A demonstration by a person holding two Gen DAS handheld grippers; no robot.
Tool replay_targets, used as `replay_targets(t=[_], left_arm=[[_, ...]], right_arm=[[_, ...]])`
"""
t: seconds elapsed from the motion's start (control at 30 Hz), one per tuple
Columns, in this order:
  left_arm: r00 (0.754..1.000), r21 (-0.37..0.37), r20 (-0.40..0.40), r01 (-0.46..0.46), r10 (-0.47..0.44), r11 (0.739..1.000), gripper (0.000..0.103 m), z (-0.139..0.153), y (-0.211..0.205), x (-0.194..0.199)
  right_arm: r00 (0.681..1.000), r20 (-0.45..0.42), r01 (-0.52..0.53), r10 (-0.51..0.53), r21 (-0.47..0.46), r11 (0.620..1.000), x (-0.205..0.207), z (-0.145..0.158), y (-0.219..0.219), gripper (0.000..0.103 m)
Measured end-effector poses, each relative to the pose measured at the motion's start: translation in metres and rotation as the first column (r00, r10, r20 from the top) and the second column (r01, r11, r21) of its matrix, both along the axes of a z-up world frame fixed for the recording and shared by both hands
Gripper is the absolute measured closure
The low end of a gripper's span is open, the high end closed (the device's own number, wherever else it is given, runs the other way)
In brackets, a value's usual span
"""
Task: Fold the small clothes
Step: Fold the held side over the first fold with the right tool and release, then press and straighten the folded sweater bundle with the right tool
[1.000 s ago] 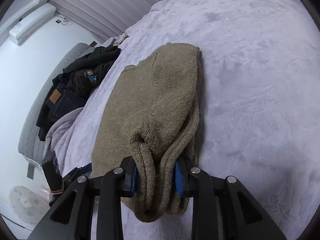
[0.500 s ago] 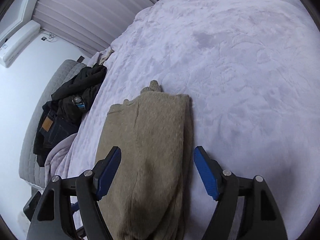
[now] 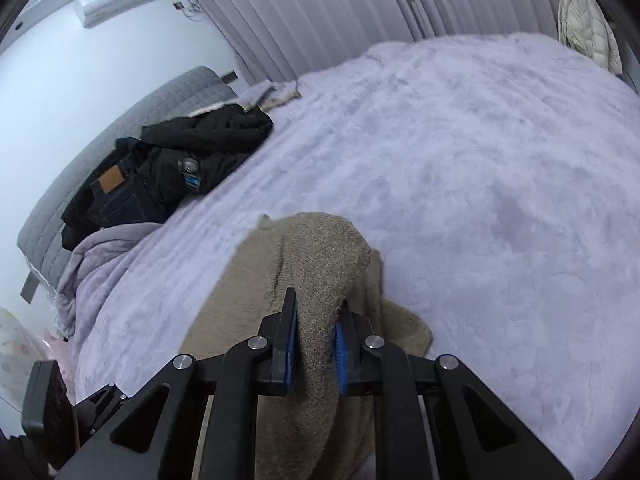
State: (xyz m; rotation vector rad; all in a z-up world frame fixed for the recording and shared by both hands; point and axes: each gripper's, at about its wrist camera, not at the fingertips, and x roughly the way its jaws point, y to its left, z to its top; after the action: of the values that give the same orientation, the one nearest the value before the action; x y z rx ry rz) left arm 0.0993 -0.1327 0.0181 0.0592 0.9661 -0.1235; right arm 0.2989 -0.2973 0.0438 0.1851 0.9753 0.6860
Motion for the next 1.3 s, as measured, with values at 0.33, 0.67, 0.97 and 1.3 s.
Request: replay_targets(t=[0.33,0.67,0.97,1.3], left_arm=[[0.999,-0.238,0.048,0.032,-0.021,0.971,0.0,0.063,-0.004,-0.013],[0.993,0.055,-0.009,0.12,-0.12,0.991,0.0,0.013,-0.101,0.01],[0.99,-0.201,0.104,0.11,-0.091,0.973,0.0,0.073,-0.018,-0.047],[0.966,-0.21,-0.193,-0.21,0.17,0.955,0.0,0.002,0.065,-0.011]], right_arm=[[0.99,-0.019,0.139,-0.138,0.118,0.983,-0.014,0.007,-0.037,0.054],[0.991,0.004,0.135,-0.137,0.159,0.978,-0.092,0.027,-0.071,0.047],[0.999,0.039,0.008,-0.021,0.297,0.955,-0.144,0.041,-0.068,0.047],[0.997,0.037,-0.063,0.06,0.084,0.994,-0.149,-0.01,-0.01,0.037]])
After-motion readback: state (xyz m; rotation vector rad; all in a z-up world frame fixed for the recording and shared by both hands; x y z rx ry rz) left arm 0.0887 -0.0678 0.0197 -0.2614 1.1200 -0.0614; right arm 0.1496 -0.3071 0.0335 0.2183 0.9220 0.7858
